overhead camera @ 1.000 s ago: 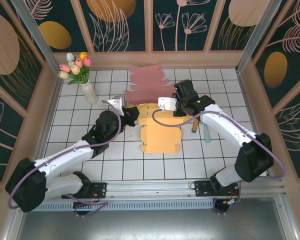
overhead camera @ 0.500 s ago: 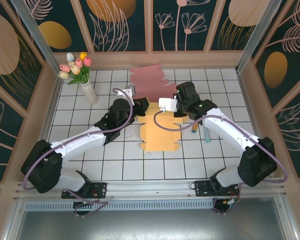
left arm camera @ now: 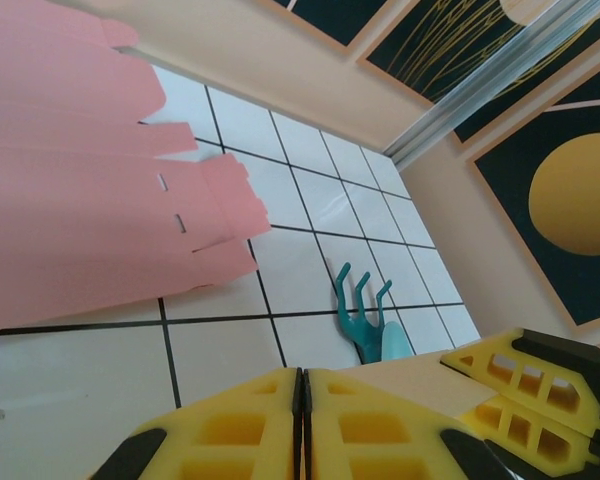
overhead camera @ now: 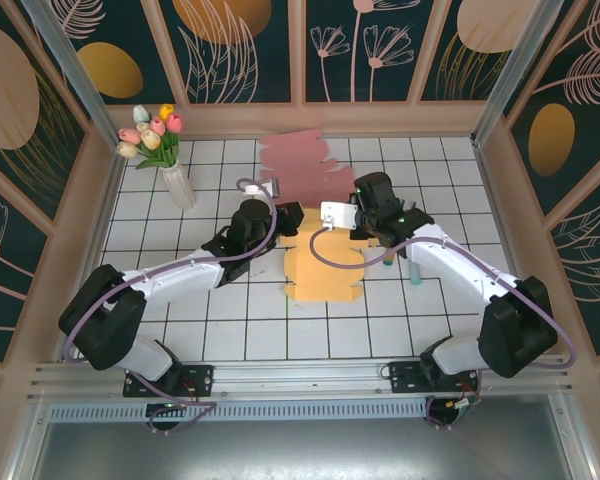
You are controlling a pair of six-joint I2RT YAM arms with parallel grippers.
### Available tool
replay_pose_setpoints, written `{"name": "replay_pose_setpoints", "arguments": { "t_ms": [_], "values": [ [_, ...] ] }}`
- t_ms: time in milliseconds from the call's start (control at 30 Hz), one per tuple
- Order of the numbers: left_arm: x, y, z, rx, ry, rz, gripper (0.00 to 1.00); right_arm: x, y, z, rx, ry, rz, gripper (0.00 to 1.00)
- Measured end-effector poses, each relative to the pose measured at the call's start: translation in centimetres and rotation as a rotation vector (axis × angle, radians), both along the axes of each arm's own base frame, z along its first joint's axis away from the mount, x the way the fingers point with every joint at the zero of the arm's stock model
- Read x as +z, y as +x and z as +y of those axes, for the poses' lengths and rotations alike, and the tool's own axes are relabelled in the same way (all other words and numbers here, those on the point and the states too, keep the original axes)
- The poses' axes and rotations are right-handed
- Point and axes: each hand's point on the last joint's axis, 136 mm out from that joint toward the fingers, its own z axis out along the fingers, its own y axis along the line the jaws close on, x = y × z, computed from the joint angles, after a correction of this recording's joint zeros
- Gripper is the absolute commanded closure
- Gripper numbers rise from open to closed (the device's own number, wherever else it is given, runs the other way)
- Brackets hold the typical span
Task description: Fold the paper box
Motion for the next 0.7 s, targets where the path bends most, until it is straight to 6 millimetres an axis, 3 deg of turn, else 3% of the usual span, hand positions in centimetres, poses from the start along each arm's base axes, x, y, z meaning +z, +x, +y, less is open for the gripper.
{"name": "replay_pose_setpoints", "arguments": {
  "t_ms": [167, 300, 500, 700],
  "values": [
    [-0.6, -0.3, -0.1, -0.003, 0.000, -0.002, 0.88, -0.9, -0.7, -0.1, 0.002, 0.033, -0.083, 1.00],
    [-2.1, -0.7, 0.5, 0.012, 0.020, 0.011, 0.87, -1.9, -1.9, 0.5, 0.047, 0.010, -0.163, 1.00],
    [-4.8, -1.7, 1.8, 0.030, 0.064, 0.033, 0.87, -2.2, -1.4, 0.0, 0.035, -0.041, -0.242, 1.00],
    [-5.4, -2.6, 2.5, 0.024, 0.065, 0.025, 0.89, -2.6, -1.1, 0.3, 0.038, -0.049, -0.257, 1.00]
  ]
}}
